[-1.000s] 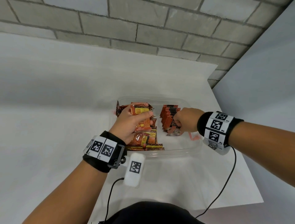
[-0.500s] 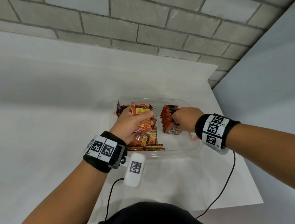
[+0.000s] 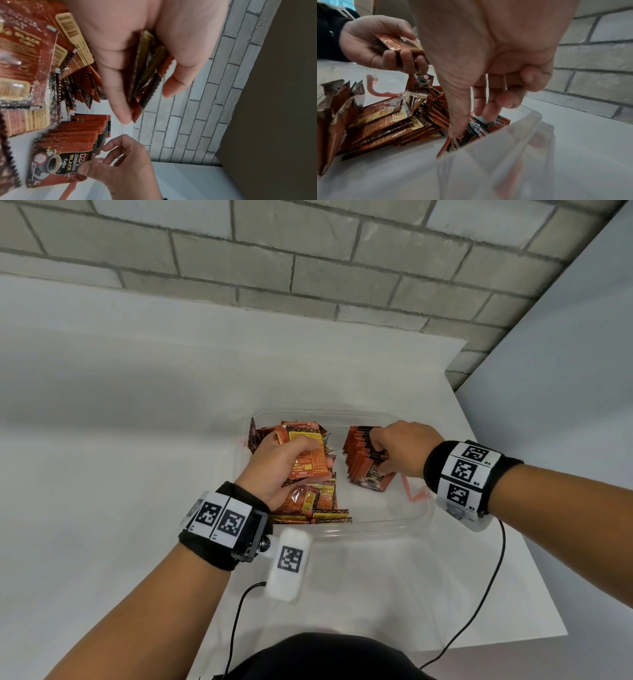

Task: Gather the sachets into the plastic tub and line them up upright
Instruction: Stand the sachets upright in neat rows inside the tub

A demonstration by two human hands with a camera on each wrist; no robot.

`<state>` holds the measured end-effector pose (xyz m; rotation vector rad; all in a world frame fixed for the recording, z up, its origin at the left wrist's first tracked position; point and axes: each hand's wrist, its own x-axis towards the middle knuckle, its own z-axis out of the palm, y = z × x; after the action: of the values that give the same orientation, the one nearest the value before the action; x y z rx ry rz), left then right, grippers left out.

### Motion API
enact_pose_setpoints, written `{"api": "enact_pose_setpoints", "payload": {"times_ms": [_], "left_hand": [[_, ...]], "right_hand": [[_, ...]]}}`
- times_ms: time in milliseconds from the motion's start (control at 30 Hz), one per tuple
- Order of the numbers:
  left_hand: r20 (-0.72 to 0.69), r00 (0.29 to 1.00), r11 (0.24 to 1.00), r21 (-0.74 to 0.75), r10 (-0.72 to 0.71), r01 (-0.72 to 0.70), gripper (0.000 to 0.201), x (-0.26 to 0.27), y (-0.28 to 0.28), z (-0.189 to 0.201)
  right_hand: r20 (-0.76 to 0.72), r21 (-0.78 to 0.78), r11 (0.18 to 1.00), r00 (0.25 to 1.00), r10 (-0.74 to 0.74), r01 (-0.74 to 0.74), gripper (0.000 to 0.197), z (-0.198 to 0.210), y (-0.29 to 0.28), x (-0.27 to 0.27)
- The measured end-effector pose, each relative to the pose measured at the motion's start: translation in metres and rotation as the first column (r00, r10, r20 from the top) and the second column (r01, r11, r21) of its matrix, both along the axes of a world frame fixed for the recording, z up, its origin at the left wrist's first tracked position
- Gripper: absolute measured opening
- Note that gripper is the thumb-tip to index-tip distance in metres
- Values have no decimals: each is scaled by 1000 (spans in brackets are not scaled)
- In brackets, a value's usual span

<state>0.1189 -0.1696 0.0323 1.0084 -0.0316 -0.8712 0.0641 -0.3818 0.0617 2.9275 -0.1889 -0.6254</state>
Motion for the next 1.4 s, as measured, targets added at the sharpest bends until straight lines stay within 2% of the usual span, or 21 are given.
{"api": "enact_pose_setpoints", "payload": {"times_ms": [100, 167, 233, 300, 333, 467, 600, 700, 800, 867, 933, 1033, 1133, 1267, 1400], "left_hand": [[-45, 999, 1000, -25, -12, 11, 13, -1, 1, 2], [-30, 999, 999, -21, -27, 26, 15, -2, 2, 3], [21, 998, 999, 2, -51, 51, 17, -4, 2, 4], [79, 994, 997, 16, -80, 79, 19, -7, 0, 6], [97, 991, 996, 22, -93, 92, 20, -9, -1, 7], [170, 976, 989, 80, -133, 121, 25, -14, -3, 8], [123, 983, 990, 57, -135, 129, 32, -17, -3, 10], [87, 989, 992, 64, -119, 113, 38, -18, -3, 11], [80, 995, 997, 42, -64, 60, 44, -17, -3, 10], [72, 997, 999, 11, -31, 30, 46, -17, -4, 10], [66, 998, 1000, -7, -5, 6, 38, -18, -5, 12], [51, 996, 997, 20, 71, -72, 7, -14, -6, 11], [137, 985, 990, 89, 101, -114, 13, -11, -4, 9], [217, 975, 995, 76, 51, -69, 23, -13, -5, 14], [339, 941, 988, 147, -15, -37, 24, -17, -9, 14]], "right_hand": [[47, 74, 995, 997, -64, 60, 25, 8, -1, -2], [137, 284, 952, 978, -158, 114, 21, 18, 2, -4], [227, 543, 834, 940, -253, 93, 19, 28, 10, -8], [253, 701, 711, 913, -319, 54, 23, 35, 21, -14], [253, 739, 672, 909, -331, 39, 27, 37, 26, -17], [231, 791, 611, 914, -333, 22, 35, 31, 38, -28], [186, 872, 488, 894, -409, 42, 36, 23, 38, -33], [284, 863, 505, 839, -464, -12, 20, 23, 35, -36], [451, 832, 543, 706, -545, -113, 18, 25, 38, -41], [561, 760, 622, 672, -483, -188, 16, 25, 45, -44], [603, 682, 694, 715, -354, -232, 12, 20, 50, -45], [499, 678, 710, 829, -251, -192, 13, 16, 51, -45], [443, 710, 686, 858, -258, -160, 13, 20, 50, -43], [533, 664, 730, 786, -313, -159, 23, 25, 44, -36], [436, 648, 758, 851, -295, -69, 30, 30, 42, -29]]}}
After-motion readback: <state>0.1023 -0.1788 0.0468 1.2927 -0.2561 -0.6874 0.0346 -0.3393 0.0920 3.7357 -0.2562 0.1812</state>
